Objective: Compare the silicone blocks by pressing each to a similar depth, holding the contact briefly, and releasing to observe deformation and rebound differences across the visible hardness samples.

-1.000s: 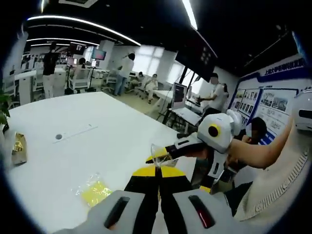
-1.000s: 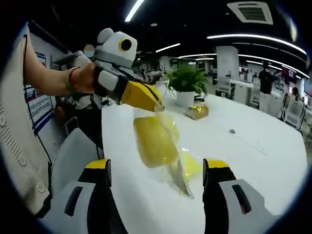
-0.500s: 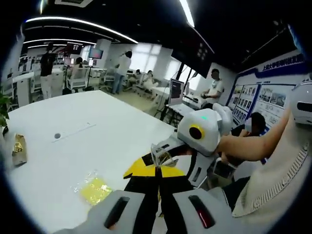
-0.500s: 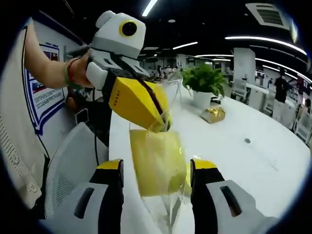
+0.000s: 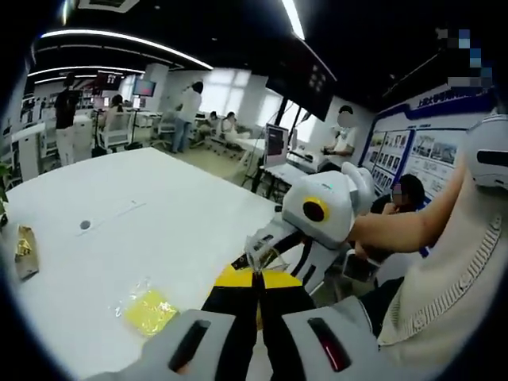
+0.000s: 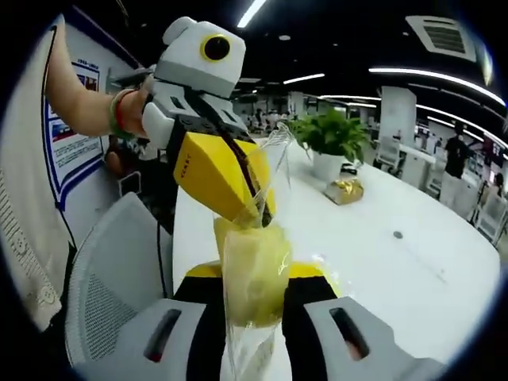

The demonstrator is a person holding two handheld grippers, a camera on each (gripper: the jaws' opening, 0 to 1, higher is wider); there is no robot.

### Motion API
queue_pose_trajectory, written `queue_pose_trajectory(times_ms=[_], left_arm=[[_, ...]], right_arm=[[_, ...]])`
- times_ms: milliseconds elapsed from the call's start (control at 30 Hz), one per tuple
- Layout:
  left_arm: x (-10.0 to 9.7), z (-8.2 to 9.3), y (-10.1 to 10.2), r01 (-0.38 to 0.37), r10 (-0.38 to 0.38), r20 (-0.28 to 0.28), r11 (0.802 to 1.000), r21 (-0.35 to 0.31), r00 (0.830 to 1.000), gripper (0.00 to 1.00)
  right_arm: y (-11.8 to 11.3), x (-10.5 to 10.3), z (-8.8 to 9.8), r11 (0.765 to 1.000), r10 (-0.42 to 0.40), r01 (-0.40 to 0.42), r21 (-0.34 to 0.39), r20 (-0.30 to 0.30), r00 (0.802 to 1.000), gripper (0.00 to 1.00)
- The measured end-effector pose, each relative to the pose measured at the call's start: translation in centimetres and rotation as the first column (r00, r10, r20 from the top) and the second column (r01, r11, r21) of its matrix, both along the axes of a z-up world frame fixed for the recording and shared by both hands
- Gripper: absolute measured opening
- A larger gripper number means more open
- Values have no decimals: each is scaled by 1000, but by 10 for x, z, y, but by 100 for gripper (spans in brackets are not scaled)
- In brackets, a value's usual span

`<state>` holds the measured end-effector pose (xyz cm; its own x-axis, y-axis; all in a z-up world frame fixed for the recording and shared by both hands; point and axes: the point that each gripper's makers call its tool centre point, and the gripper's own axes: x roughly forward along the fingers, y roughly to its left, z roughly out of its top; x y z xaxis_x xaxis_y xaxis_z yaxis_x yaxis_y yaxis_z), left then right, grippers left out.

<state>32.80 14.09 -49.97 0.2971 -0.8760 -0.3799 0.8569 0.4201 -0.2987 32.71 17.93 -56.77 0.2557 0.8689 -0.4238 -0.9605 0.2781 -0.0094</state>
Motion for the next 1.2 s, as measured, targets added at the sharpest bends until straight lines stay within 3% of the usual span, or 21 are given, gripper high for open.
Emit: queue_pose_trajectory(times_ms=[67,367,1200], left_arm=[[-2,-2,0,12,-12,10,1000,15,1000,0],[-7,-9,1,19,-21,22,999,49,1000,0],[-10,-12,4,17,-18,14,998,68,1000,0]], right_arm=[[-2,0,-4,999,6,-5,-33,42,999,18],[-4,-4,-14,996,11,-8,-92,39,999,13],[-3,-6,-16,995,24,-20,-101,31,999,14]])
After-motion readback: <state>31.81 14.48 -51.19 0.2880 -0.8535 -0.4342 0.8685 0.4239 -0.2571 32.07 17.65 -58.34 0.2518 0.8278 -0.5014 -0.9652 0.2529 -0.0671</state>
